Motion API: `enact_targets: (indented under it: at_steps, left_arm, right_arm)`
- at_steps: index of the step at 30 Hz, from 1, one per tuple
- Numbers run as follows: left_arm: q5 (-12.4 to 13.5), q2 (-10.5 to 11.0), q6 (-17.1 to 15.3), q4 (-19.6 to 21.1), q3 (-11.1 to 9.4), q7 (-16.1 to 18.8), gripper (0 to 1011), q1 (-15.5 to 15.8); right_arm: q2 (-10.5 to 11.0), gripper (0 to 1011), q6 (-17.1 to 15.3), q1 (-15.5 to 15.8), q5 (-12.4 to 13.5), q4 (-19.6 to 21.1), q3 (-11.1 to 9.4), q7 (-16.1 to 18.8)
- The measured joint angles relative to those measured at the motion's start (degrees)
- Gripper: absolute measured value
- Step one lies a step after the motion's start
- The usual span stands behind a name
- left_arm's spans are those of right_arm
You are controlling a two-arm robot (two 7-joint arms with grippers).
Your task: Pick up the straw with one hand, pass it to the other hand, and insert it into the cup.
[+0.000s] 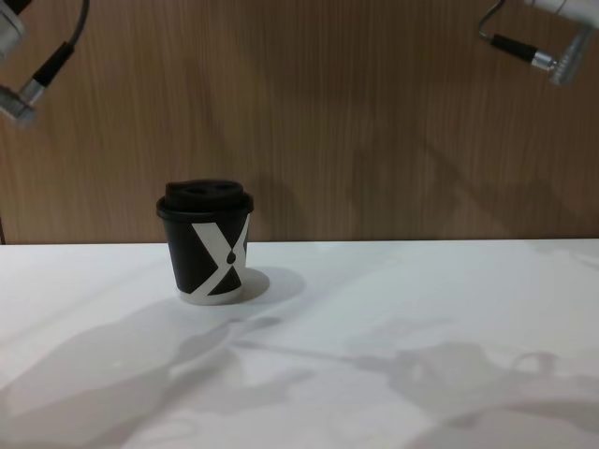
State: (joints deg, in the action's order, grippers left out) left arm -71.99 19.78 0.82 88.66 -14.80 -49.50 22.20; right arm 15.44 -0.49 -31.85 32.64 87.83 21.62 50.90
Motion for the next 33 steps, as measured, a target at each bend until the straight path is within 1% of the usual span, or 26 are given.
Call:
enact_targets:
  at_steps: [22, 23, 24, 25, 26, 27, 29, 30, 31, 33]
  left_arm:
    - [-1.01, -0.68, 0.66, -0.89, -1.69, -0.42, 996, 2.25]
    - [-1.03, -0.68, 0.7, -0.89, -1.75, -0.41, 986, 2.29]
    - [-1.04, -0.68, 0.74, -0.89, -1.8, -0.39, 951, 2.33]
    - [-1.04, -0.67, 0.78, -0.89, -1.83, -0.38, 951, 2.37]
    - [-1.05, -0.65, 0.88, -0.88, -1.93, -0.3, 912, 2.43]
    - [-1.04, -0.64, 0.95, -0.87, -1.97, -0.27, 912, 2.45]
    - [-1.03, -0.6, 1.13, -0.75, -2.09, -0.15, 834, 2.51]
    - [-1.03, -0.58, 1.2, -0.7, -2.12, -0.1, 834, 2.52]
    - [-1.01, -0.54, 1.31, -0.63, -2.21, 0.0, 772, 2.55]
    - [-1.01, -0.51, 1.45, -0.51, -2.26, 0.1, 736, 2.55]
  right_arm:
    - [0.0, 10, 0.0, 0.0, 0.0, 0.0, 0.0, 0.0]
    - [0.0, 10, 0.0, 0.0, 0.0, 0.0, 0.0, 0.0]
    - [0.0, 10, 0.0, -0.01, 0.0, 0.0, 0.0, 0.0]
    - [0.0, 10, 0.0, 0.0, 0.0, 0.0, 0.0, 0.0]
    - [0.0, 10, 0.0, 0.0, 0.0, 0.0, 0.0, 0.0]
    - [0.0, 10, 0.0, 0.0, 0.0, 0.0, 0.0, 0.0]
    - [0.0, 10, 0.0, 0.0, 0.0, 0.0, 0.0, 0.0]
    - [0.0, 10, 0.0, 0.0, 0.0, 0.0, 0.0, 0.0]
    - [0.0, 10, 0.0, 0.0, 0.0, 0.0, 0.0, 0.0]
    - [0.0, 10, 0.0, 0.0, 0.0, 0.0, 0.0, 0.0]
